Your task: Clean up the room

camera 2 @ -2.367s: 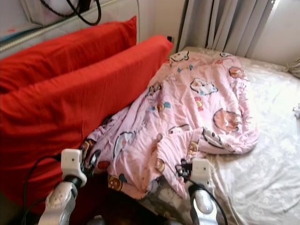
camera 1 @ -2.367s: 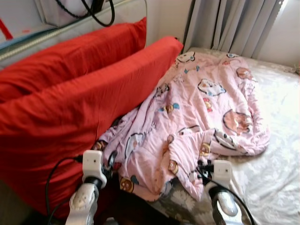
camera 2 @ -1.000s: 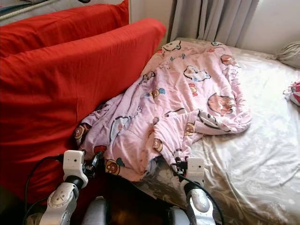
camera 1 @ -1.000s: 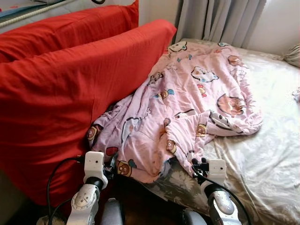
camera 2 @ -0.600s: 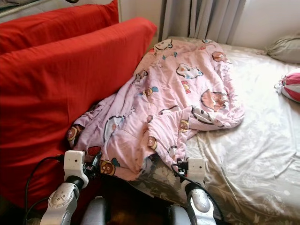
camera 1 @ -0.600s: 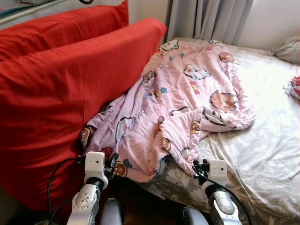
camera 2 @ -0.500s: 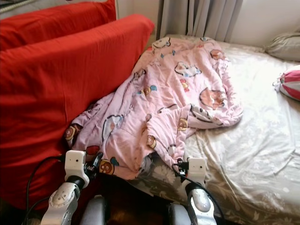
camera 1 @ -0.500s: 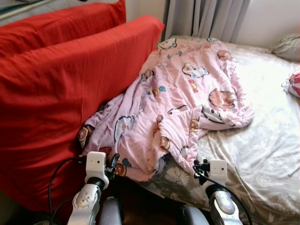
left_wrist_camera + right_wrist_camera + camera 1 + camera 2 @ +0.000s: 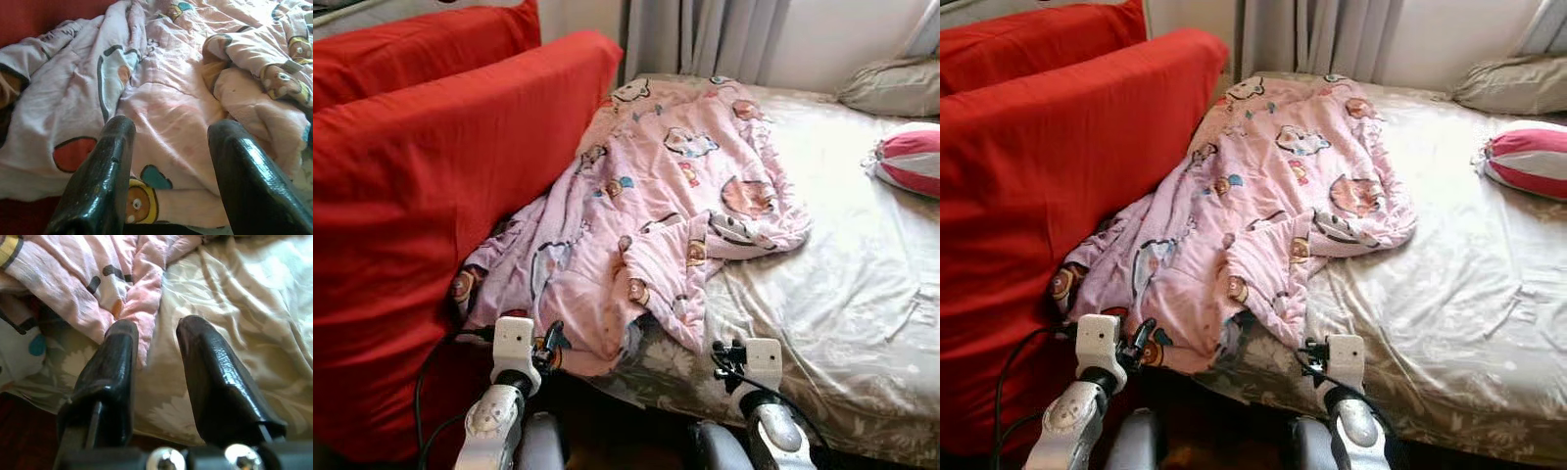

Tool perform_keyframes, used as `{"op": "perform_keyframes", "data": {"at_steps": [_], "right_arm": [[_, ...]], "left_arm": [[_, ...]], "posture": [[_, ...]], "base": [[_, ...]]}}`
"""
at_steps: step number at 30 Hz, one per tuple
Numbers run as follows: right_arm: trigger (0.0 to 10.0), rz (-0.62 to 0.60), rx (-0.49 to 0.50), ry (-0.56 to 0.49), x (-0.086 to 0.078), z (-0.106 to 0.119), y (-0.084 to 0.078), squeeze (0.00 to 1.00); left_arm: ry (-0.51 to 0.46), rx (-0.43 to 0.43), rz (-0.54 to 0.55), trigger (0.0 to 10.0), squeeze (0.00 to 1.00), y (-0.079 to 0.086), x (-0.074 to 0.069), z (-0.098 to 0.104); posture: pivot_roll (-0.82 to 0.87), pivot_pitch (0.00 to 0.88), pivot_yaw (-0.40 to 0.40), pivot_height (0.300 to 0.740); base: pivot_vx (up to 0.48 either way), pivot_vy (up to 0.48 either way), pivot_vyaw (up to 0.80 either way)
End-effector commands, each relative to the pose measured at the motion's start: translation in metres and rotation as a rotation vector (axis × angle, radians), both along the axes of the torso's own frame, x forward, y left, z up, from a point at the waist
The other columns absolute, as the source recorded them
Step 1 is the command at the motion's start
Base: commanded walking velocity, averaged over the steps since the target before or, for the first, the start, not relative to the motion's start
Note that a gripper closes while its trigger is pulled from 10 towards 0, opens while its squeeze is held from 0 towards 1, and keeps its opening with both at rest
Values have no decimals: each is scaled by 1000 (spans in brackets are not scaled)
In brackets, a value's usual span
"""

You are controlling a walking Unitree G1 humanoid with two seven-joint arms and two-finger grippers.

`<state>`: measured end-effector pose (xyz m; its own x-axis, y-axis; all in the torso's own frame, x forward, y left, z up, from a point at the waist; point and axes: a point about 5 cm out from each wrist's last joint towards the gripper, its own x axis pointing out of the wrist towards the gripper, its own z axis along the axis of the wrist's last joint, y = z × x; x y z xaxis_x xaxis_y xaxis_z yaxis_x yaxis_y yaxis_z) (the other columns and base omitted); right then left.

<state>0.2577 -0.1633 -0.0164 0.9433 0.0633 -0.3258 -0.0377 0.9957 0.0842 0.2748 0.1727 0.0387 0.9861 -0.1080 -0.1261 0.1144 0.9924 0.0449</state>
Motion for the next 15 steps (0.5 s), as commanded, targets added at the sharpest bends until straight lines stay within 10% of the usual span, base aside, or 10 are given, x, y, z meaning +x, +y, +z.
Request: {"op": "perform_keyframes", "data": {"at_steps": [1,15], "right_arm": [[10000,3,0,4,0,-1,3,0],[10000,13,2,34,-1,-5,3,0]], "left_arm": [[24,9,12,10000,0,4,-2,-4],[21,11,15,10000,0,6,-3,-4]], "posture": [[75,80,-40,601],[79,82,-39,601]], "base": [[0,0,800],[206,0,109]]}}
